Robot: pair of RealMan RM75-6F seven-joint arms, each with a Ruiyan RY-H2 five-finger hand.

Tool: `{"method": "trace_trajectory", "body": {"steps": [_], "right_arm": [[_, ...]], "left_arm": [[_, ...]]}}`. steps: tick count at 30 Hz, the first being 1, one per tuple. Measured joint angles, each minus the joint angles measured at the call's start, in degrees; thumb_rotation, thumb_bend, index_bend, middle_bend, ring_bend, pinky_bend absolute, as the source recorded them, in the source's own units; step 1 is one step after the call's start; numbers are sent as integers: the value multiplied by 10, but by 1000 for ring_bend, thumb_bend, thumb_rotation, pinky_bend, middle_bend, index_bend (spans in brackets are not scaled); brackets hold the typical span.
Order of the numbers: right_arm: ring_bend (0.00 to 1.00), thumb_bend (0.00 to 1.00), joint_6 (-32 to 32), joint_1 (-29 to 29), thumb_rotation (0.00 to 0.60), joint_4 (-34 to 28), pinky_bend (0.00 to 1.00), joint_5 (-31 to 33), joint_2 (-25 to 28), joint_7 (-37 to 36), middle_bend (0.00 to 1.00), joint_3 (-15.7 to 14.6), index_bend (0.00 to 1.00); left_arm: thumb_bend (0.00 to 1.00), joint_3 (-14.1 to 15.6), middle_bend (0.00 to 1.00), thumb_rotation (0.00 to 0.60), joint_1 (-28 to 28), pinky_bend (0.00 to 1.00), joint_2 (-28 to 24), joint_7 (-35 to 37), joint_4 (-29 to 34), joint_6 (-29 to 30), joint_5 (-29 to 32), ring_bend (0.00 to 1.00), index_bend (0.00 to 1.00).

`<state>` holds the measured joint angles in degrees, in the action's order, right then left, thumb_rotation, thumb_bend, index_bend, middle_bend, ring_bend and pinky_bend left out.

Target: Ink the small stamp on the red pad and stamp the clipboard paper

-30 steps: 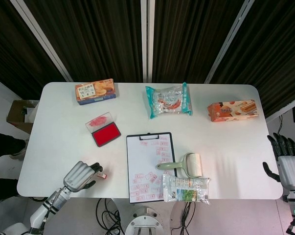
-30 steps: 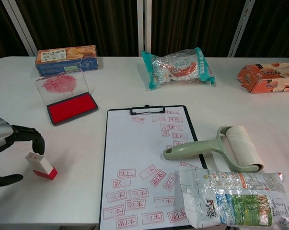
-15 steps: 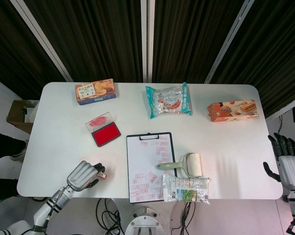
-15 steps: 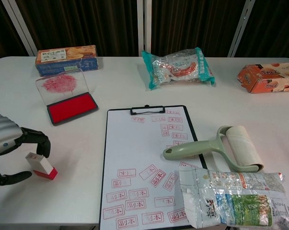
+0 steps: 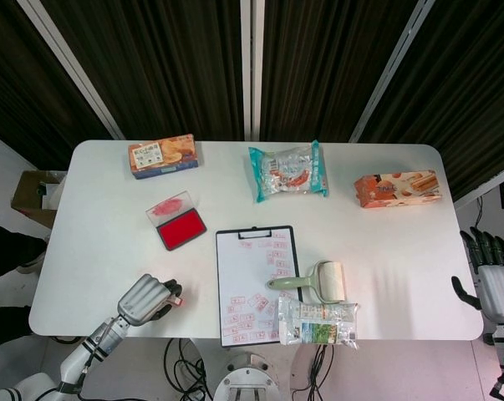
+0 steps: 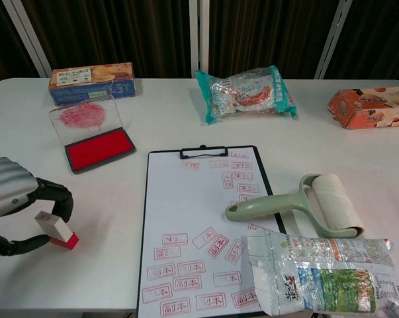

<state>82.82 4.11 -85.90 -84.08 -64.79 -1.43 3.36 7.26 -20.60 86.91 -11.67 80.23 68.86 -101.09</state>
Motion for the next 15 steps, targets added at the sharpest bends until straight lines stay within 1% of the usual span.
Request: {"method": "trace_trajectory", "body": {"steps": [5,10,15], "right_arm": [[0,271,-4,1,600,-2,0,-1,1,2,0,-1,0],[0,271,-3,0,600,-4,0,0,2,4,0,-1,0],[0,271,-4,-1,600,-3,0,1,1,6,0,-2,0]], "left_arm": [[360,0,524,600,-5,1000,1,9,-3,-2,3,920,497],[384,2,565,600,-8,1000,2,17,-5,1,2,931,541],[389,2,596,600,-8,1000,5,28,-10,8,0,948,576]]}}
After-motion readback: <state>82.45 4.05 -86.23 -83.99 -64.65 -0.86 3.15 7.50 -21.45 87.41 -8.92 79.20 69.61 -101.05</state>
